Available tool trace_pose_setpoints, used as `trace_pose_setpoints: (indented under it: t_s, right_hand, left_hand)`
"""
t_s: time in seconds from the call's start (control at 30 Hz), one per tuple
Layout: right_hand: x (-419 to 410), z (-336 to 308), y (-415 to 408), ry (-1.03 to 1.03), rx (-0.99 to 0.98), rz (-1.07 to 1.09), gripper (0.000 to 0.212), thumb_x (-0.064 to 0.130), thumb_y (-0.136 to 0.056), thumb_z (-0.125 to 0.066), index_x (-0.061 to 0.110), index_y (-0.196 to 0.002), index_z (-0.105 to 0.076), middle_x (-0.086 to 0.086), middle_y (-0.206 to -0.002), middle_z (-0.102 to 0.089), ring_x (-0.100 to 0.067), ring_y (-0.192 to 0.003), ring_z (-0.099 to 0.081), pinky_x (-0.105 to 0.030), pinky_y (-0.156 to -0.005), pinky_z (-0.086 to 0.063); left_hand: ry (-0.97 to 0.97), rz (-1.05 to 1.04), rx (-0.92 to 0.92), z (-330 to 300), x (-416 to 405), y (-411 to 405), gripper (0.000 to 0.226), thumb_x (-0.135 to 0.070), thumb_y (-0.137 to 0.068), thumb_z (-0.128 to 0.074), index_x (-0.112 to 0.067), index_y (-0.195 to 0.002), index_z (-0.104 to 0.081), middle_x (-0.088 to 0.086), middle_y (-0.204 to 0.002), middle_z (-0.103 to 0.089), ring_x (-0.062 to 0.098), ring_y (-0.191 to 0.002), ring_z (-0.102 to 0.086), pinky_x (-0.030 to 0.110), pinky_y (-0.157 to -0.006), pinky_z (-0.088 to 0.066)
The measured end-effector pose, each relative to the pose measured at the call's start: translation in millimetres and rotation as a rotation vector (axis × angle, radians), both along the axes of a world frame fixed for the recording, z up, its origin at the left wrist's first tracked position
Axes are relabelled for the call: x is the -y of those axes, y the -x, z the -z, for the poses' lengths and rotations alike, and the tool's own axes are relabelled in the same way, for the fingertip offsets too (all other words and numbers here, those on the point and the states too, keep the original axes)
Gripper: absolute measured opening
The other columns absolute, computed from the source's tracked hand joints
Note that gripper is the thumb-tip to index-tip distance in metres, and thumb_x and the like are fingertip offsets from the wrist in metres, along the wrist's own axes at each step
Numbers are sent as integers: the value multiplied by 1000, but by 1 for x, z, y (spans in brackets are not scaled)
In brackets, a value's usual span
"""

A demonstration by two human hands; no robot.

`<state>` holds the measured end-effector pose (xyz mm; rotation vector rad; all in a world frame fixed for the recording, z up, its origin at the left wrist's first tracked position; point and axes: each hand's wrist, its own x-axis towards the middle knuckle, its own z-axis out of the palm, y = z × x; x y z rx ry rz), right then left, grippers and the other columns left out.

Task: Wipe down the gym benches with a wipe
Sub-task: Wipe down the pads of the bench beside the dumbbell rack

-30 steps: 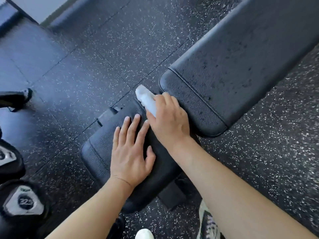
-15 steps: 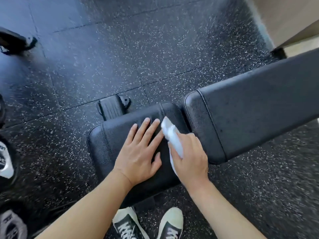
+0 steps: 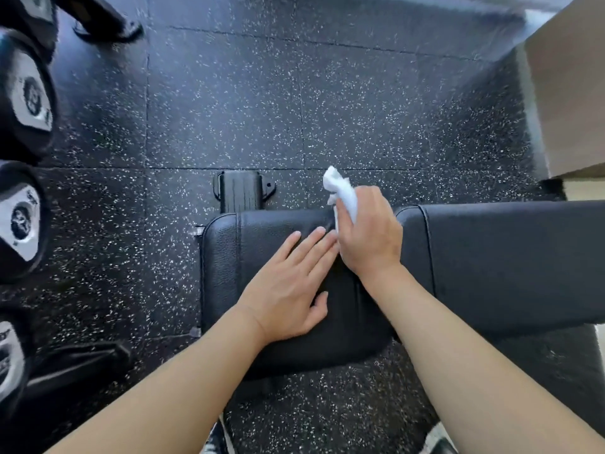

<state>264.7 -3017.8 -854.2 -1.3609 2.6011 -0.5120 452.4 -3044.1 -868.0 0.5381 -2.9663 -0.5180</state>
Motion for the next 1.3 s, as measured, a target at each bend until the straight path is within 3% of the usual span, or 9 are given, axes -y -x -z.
trace_pose_setpoints:
  t_s: [0.23, 0.37, 0.47, 0.53, 0.6, 0.8, 0.97, 1.17, 1.3]
  right_hand:
    - [-18, -4, 3, 69, -5, -172, 30, 40, -104, -53, 11, -104, -59, -7, -102, -59, -32, -92, -57, -42, -68, -44]
    - [-128, -17, -19, 81, 76, -244, 24, 33, -101, -58, 10, -104, -65, -2, -89, -57, -25, -78, -58, -39, -58, -52]
    - [-199, -28, -18, 1, 93, -314, 16, 26, -93, -77, 13, -95, -67, 4, -79, -52, -18, -66, -54, -32, -50, -50]
    - [-228, -35, -4, -42, 161, -313, 15, 33, -93, -75, 20, -95, -68, 9, -80, -49, -13, -68, -53, -28, -53, -48]
    - [-240, -46, 18, -51, 238, -246, 20, 45, -99, -58, 28, -102, -67, 11, -85, -46, -12, -75, -50, -26, -60, -46]
    - [-227, -43, 75, 47, 105, -301, 26, 38, -101, -59, 25, -121, -71, 8, -86, -42, -15, -73, -46, -27, -60, -43]
    - [-216, 2, 75, 160, -78, -397, 26, 19, -93, -71, 8, -116, -75, -1, -79, -49, -21, -67, -46, -35, -51, -47]
    - [-154, 16, 95, 242, -181, -323, 27, 30, -100, -60, 16, -118, -75, -1, -83, -49, -22, -71, -47, -36, -58, -45]
    - [-59, 10, 128, 180, -168, -155, 24, 37, -96, -67, 15, -102, -74, -5, -87, -54, -28, -75, -56, -38, -58, -44]
  left_hand:
    - [-115, -111, 45, -18, -7, 4, 72, -36, -90, -57, -13, -157, -44, 4, -172, -29, 21, -161, -19, 50, -130, -17]
    - [-300, -387, -27, -40, -46, 31, 30, -16, -87, -62, -14, -115, -72, 8, -159, -48, 30, -154, -35, 58, -124, -25]
    - [-299, -459, -6, -45, -74, 51, 15, -7, -85, -63, -10, -96, -72, 13, -151, -54, 36, -150, -40, 61, -122, -26]
    - [-285, -496, -62, -45, -74, 65, 25, 2, -80, -63, -8, -101, -72, 15, -143, -58, 37, -141, -47, 62, -117, -33]
    - [-234, -503, -94, -43, -66, 84, 36, 3, -81, -63, -7, -115, -69, 15, -143, -56, 36, -138, -48, 60, -114, -37]
    - [-64, -607, 79, -22, -78, 123, 58, -25, -93, -42, -12, -150, -48, 9, -165, -38, 29, -158, -26, 58, -128, -17]
    - [22, -623, 52, -5, -80, 121, 61, -28, -91, -39, -14, -149, -50, 8, -164, -40, 28, -158, -27, 56, -129, -17]
    - [83, -629, 19, 0, -80, 124, 60, -28, -90, -43, -13, -147, -51, 10, -162, -42, 32, -156, -30, 58, -127, -20]
    - [115, -632, 31, 0, -80, 124, 60, -27, -88, -46, -14, -146, -53, 10, -161, -43, 32, -155, -31, 58, -127, -20]
